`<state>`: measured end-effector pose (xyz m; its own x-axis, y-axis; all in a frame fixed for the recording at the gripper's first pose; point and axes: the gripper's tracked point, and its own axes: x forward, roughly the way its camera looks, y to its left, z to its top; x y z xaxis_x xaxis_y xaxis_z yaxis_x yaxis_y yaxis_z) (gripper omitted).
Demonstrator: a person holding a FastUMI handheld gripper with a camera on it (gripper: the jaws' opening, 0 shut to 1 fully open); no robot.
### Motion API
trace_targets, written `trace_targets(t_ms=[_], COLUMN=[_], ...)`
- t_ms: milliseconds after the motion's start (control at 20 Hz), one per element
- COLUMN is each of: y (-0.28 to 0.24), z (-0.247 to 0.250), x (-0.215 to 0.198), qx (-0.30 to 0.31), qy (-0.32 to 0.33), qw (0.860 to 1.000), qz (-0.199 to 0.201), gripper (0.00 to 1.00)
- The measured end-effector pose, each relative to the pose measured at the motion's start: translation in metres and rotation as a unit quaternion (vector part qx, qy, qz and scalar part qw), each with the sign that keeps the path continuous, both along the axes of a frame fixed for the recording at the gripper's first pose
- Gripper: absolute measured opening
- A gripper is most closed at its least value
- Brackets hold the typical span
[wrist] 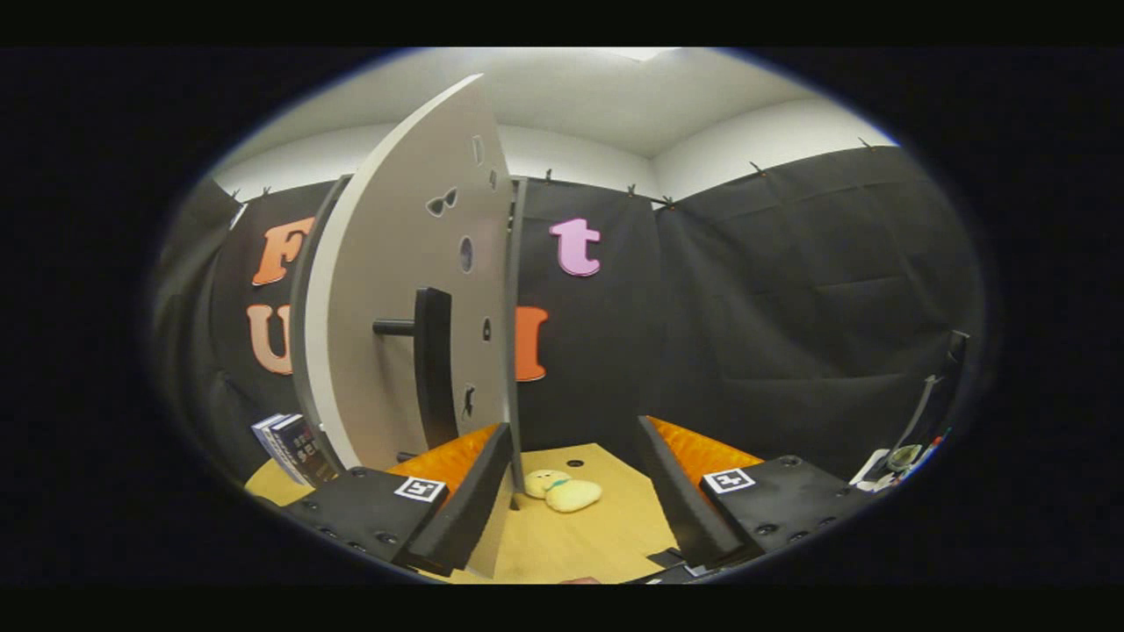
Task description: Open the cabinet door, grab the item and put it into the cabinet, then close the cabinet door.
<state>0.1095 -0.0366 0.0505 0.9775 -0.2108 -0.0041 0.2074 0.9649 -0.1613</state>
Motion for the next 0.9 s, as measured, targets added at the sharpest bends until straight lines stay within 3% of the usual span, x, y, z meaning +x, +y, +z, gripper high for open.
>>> trace_targets(t_ms=[450, 900], y=[0.132, 0.185], z=[-0.035, -0.050], x=[0.048, 0.068], qx=[0.026, 0.072], qy=[0.029, 0.044], qw=[0.990, 0.977], qz=[0.132, 0.196], gripper=[0.92, 0.93])
